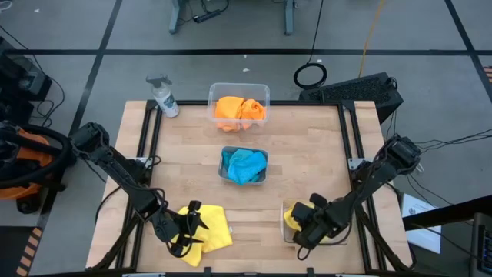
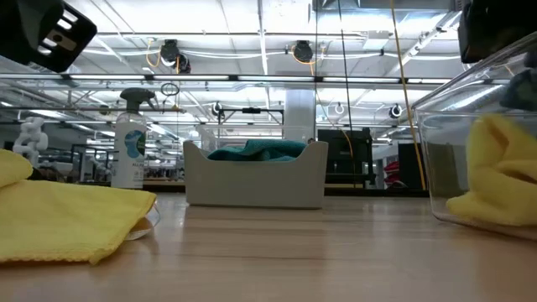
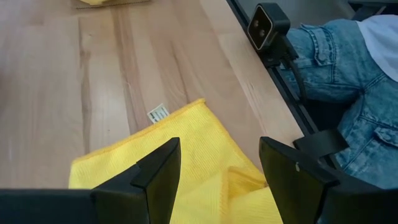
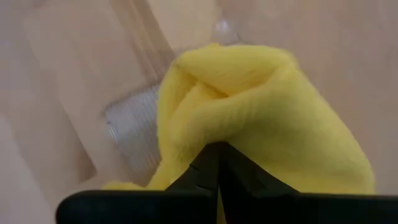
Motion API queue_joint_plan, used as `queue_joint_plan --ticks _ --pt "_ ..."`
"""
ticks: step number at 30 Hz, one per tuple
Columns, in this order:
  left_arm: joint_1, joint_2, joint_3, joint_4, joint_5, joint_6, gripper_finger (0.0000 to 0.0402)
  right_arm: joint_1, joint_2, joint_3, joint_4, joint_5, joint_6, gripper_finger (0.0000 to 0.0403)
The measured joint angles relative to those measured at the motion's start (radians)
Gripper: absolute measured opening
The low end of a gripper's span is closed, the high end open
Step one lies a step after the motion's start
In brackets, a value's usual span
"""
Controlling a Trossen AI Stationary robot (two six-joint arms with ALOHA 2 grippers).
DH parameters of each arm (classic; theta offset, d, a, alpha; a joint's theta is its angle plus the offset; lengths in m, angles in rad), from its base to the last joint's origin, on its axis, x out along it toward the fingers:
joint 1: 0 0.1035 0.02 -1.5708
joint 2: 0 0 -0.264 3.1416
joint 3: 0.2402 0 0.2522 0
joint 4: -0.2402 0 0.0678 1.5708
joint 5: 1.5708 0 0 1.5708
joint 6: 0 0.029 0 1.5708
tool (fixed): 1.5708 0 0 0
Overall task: Sort microfiber towel by color & place in baskets
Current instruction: Put the top yellow microfiber towel into the bottom transparent bin
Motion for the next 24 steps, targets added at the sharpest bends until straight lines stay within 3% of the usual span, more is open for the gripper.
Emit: queue_joint_plan --ticks 5,10,17,20,24 --pt "0.000 0.000 0.000 0.000 -0.004 0.000 0.0224 -0.005 -0.006 -0.032 0.044 0.003 -0.009 0.0000" --pt "0.000 0.000 0.000 -0.001 -0.018 0.000 0.0224 -0.005 0.000 0.036 -0.015 -0.042 0.014 0.0000" --pt "0.000 0.000 0.000 0.000 -0.022 -0.003 0.0224 0.008 -0.003 0.204 -0.204 -0.054 0.249 0.0000" --pt "0.000 0.000 0.000 0.000 -0.024 -0.009 0.0224 0.010 -0.003 0.210 -0.293 -0.123 0.323 0.0000" --pt "0.000 0.000 0.000 -0.002 -0.025 -0.025 0.0224 0.011 0.000 0.178 -0.373 -0.126 0.426 0.0000"
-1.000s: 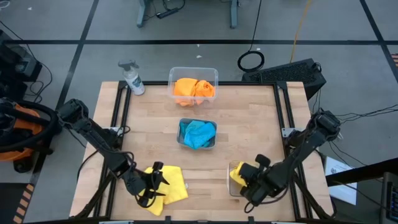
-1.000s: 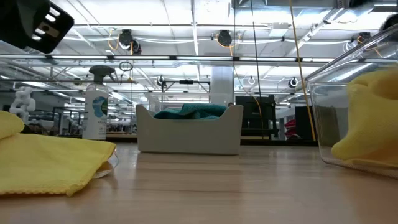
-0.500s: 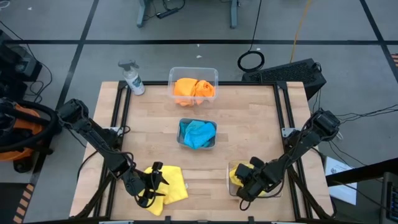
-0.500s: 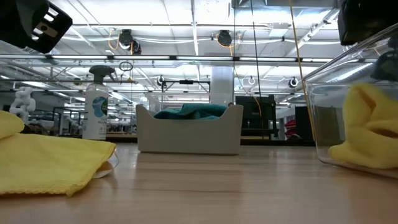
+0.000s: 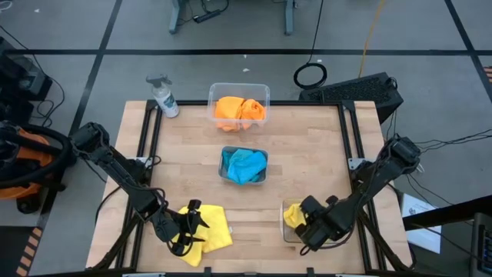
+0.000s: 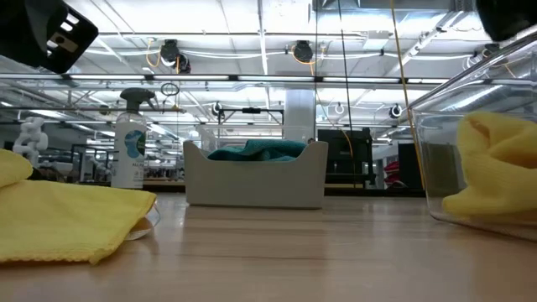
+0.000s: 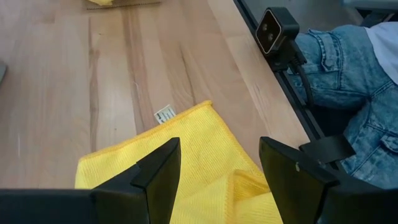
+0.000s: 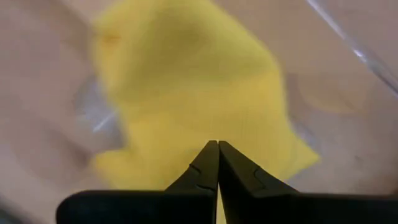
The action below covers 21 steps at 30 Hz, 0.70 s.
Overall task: Sort microfiber towel by color & place in baskets
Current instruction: Put the top yellow microfiber towel into the bottom transparent bin
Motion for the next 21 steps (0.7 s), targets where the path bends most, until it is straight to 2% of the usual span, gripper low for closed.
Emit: queue_joint_plan --ticks 2,8,12,21 --pt "0.000 0.000 0.000 0.000 0.000 0.000 0.0224 -0.003 0.002 -0.041 0.015 0.000 0.031 0.0000" --pt "0.000 0.000 0.000 -0.001 0.000 -0.014 0.0224 -0.024 0.002 -0.187 0.242 -0.016 0.047 0.0000" --pt "0.000 0.000 0.001 0.002 0.000 -0.027 0.0224 -0.039 -0.002 -0.257 0.310 -0.025 0.040 0.0000" --pt "0.000 0.001 0.001 0.002 0.000 -0.027 0.0224 -0.019 -0.003 -0.170 0.212 -0.001 0.034 0.0000"
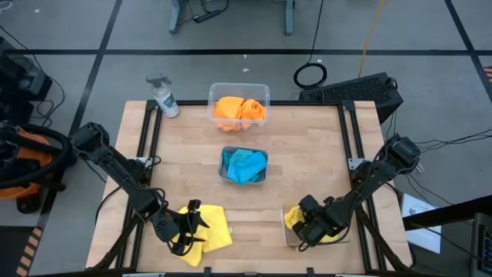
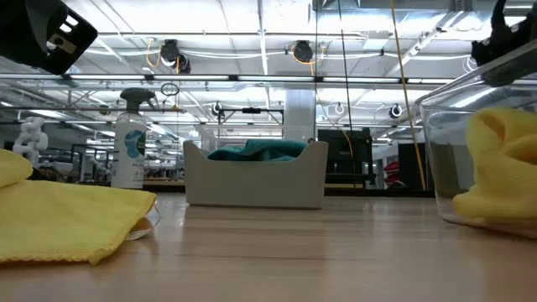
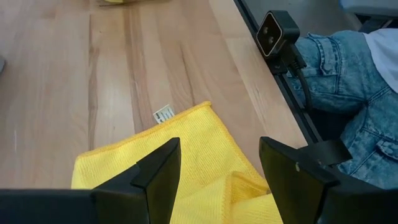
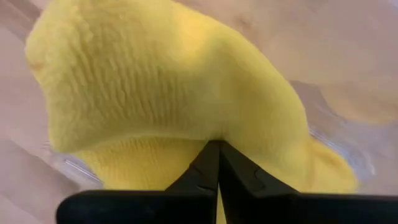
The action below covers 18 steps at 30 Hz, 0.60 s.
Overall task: Sort microfiber towel by color & place in baskets
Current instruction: Put the top yellow microfiber towel into the bottom transparent bin, then put the yellow microfiber towel into the bottom transparent bin
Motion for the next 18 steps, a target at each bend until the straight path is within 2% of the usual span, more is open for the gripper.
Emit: queue_joint_plan --ticks 6,11,18 --pt "0.000 0.001 0.000 -0.002 -0.008 -0.005 0.0224 0.000 0.000 0.056 -0.062 0.008 -0.013 0.0000" --pt "-0.004 0.040 0.000 -0.029 -0.011 -0.083 0.0224 0.006 0.000 0.129 -0.179 0.019 -0.037 0.0000" --pt "-0.042 0.059 0.001 -0.187 0.007 -0.210 0.0224 0.072 -0.002 0.318 -0.344 0.206 -0.042 0.0000"
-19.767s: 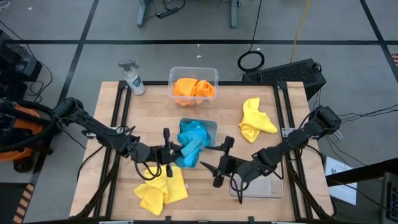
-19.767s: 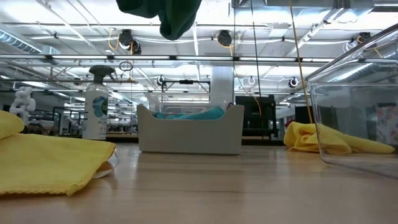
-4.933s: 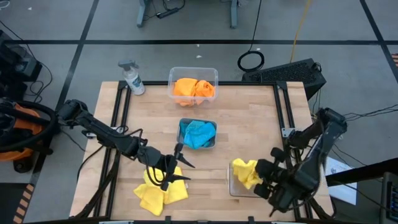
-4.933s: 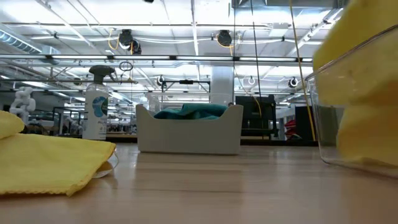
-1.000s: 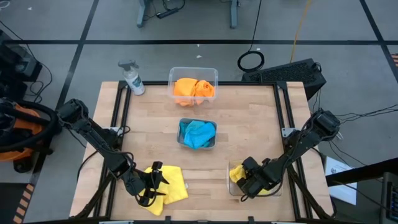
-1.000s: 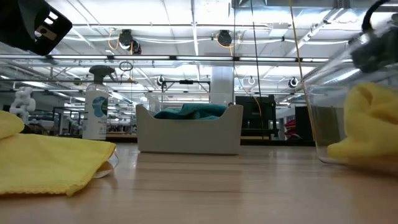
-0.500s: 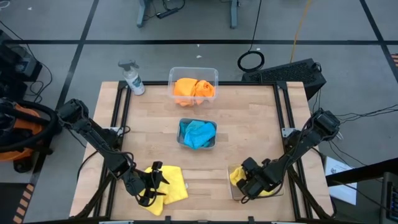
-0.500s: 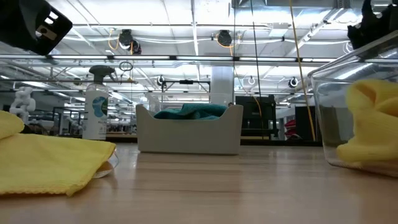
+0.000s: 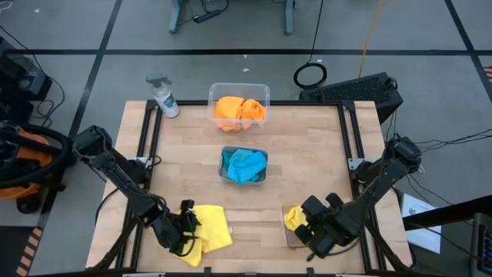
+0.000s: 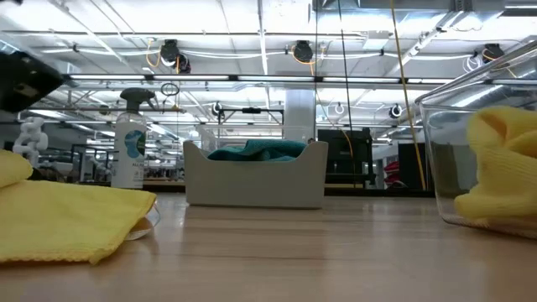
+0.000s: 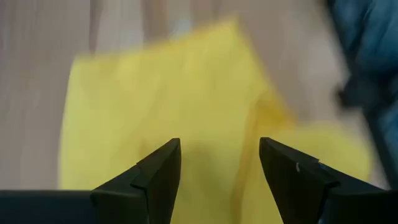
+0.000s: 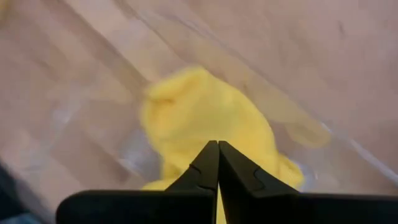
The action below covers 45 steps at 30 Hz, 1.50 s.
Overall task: Sort microfiber towel by color & place in baskets
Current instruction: Put the yellow microfiber towel into the bottom transparent bin
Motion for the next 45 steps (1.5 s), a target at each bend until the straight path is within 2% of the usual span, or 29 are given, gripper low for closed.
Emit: queue_joint_plan --ticks 3,6,12,17,20,25,27,29,33,37,42,45 --pt "-0.012 -0.039 0.023 -0.174 0.031 -0.063 0.0224 0.031 0.000 0.048 0.022 0.127 -0.051 0.0000" --pt "-0.016 -0.074 0.031 -0.268 0.034 -0.128 0.0224 0.051 0.000 0.056 0.103 0.249 -0.164 0.0000" --pt "-0.017 -0.052 0.010 -0.212 -0.022 -0.114 0.0224 0.058 0.006 0.056 0.305 0.389 -0.455 0.0000" --pt "-0.015 0.032 -0.024 -0.153 -0.048 -0.077 0.0213 0.050 0.008 0.056 0.417 0.448 -0.600 0.0000" --pt "-0.015 0.095 -0.039 -0.088 -0.059 -0.052 0.0171 0.048 0.008 0.056 0.456 0.478 -0.651 0.0000" --pt "-0.016 0.167 -0.048 0.008 -0.126 0.017 0.0039 0.037 0.018 0.054 0.513 0.572 -0.732 0.0000" --pt "-0.015 0.169 -0.048 0.030 -0.148 0.044 0.0019 0.027 0.031 0.054 0.544 0.607 -0.765 0.0000" --pt "-0.016 0.162 -0.046 0.047 -0.175 0.095 0.0023 0.015 0.052 0.054 0.567 0.635 -0.798 0.0000" --pt "-0.016 0.114 -0.019 0.063 -0.215 0.249 0.0024 -0.029 0.126 0.054 0.674 0.641 -0.902 0.0000" --pt "-0.014 0.052 0.026 0.079 -0.304 0.434 0.0021 -0.081 0.219 0.054 0.849 0.615 -1.066 0.0008" --pt "-0.014 -0.013 0.061 0.164 -0.319 0.773 0.0020 -0.154 0.295 0.054 1.076 0.454 -1.297 0.0053" --pt "-0.014 -0.040 0.074 0.204 -0.320 0.923 0.0020 -0.184 0.306 0.054 1.187 0.417 -1.399 0.0093"
